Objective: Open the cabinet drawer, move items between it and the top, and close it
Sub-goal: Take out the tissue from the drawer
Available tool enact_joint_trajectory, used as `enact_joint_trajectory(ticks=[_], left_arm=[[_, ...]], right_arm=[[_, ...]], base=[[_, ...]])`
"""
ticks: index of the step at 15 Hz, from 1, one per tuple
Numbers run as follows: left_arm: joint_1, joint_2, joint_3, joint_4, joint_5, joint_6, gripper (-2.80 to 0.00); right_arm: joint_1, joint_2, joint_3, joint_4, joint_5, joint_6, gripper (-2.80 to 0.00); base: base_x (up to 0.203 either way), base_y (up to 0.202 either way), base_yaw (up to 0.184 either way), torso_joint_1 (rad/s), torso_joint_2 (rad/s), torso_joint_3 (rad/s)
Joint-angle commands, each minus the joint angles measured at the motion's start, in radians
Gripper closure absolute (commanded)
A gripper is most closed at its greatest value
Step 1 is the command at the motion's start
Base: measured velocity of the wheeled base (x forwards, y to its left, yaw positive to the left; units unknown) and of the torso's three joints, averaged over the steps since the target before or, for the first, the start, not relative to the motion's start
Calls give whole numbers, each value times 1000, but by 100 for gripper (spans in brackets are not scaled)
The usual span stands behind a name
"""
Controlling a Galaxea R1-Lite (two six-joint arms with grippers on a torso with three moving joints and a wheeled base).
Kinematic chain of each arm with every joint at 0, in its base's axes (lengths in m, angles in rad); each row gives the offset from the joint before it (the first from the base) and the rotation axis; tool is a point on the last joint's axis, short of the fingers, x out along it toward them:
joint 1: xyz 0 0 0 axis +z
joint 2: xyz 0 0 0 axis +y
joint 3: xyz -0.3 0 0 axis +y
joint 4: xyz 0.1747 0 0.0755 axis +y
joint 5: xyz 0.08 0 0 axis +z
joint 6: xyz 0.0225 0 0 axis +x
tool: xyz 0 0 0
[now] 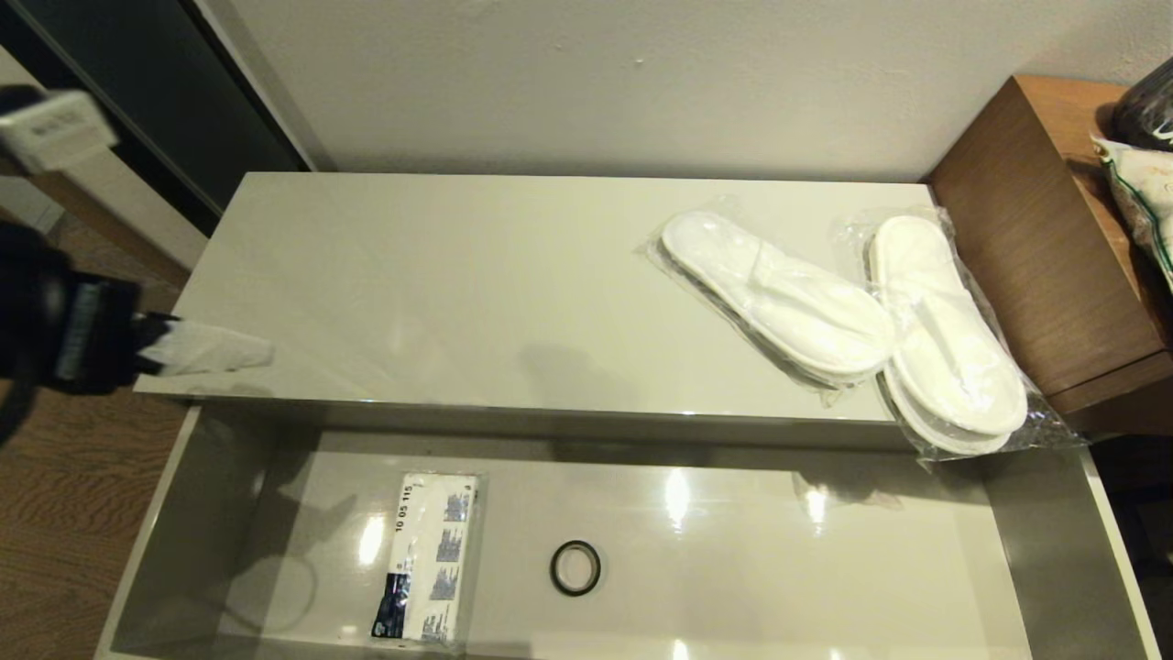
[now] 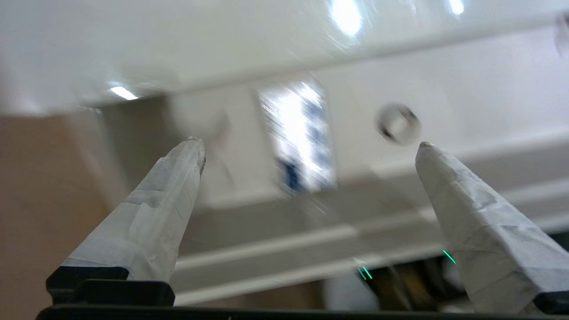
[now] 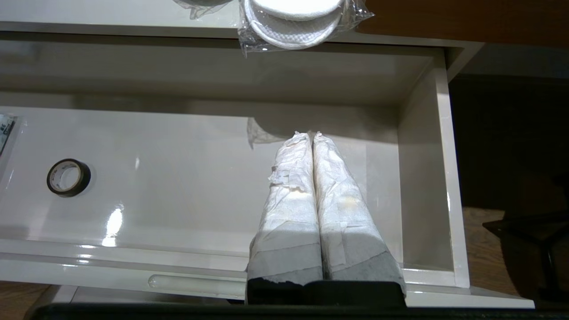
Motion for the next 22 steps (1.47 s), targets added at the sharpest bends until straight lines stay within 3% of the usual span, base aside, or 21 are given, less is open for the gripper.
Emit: enact_joint_trajectory(ticks=[1,2,4,8,10,12,14,15,16,19,20,22], left_arm=[[-73,234,-70,51,-5,-97,-280],[-89,258,-75,72,-6,-223,-280],[-106,248,-40,101,1,-411,-280],[-113,212,100,100,138,-525,-280],[-110,251,189,89,151,-577,-280],[-96,300,185,65,141,-597,-280],[-93,247,157,79,116,-588,-280],[-93,215,160,99,95,-565,-263],[-93,199,159,144,80,-490,0],[-76,193,111,276,73,-181,0],[-61,196,104,323,74,-127,0],[-57,225,84,410,71,-112,0]], right_arm=[[0,-2,0,0,0,0,0],[0,-2,0,-1,0,0,0],[0,-2,0,0,0,0,0],[0,-2,0,0,0,0,0],[0,-1,0,0,0,0,0],[0,-2,0,0,0,0,0],[0,-1,0,0,0,0,0],[0,-2,0,-1,0,0,0],[0,-2,0,0,0,0,0],[0,-2,0,-1,0,0,0],[0,0,0,-1,0,0,0],[0,-2,0,0,0,0,0]], base=[[0,0,0,0,0,0],[0,0,0,0,0,0],[0,0,0,0,0,0],[0,0,0,0,0,0],[0,0,0,0,0,0],[0,0,0,0,0,0],[0,0,0,0,0,0],[0,0,0,0,0,0],[0,0,0,0,0,0],[0,0,0,0,0,0],[0,0,0,0,0,0],[0,0,0,0,0,0]])
